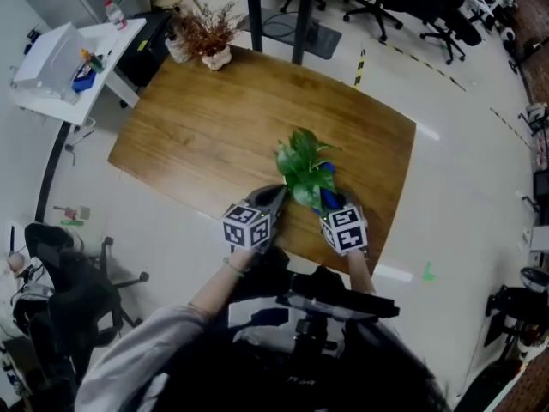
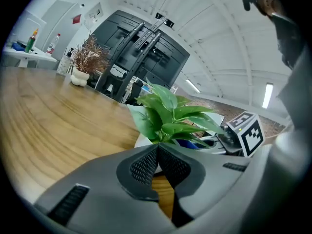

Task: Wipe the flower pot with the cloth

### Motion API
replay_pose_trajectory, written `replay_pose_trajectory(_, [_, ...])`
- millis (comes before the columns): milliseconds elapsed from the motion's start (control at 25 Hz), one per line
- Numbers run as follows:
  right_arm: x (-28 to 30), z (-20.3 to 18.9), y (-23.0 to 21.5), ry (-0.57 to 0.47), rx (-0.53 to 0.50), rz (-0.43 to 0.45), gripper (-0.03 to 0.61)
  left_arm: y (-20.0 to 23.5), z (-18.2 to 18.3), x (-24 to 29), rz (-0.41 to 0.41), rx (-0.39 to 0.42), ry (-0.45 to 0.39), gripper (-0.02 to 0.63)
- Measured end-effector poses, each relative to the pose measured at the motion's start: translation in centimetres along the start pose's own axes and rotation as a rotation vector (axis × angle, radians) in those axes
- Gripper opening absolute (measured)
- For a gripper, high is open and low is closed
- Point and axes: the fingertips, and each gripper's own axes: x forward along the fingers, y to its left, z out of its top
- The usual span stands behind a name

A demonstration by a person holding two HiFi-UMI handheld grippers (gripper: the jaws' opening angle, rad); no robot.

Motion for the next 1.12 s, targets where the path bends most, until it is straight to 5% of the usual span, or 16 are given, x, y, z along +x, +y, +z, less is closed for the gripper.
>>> replay_pose_trajectory(560, [3.6,-1.5,5.5,0.094,0.0,0.146,0.071,6.6,3.4,0.4,0.074,-0.066,-0.06,0.008])
replay_pose_trajectory(920, [1.9,0.4,-0.2,0.009,0.087,0.034,0.071,6.7,1.0,-0.3,0.075,-0.108,-0.003,0.008])
replay_pose_trajectory(1120, [2.2,3.4,-0.1,-0.079,0.06,0.078,0.071,6.1,0.0,0.4,0.048,-0.108,0.031,0.008])
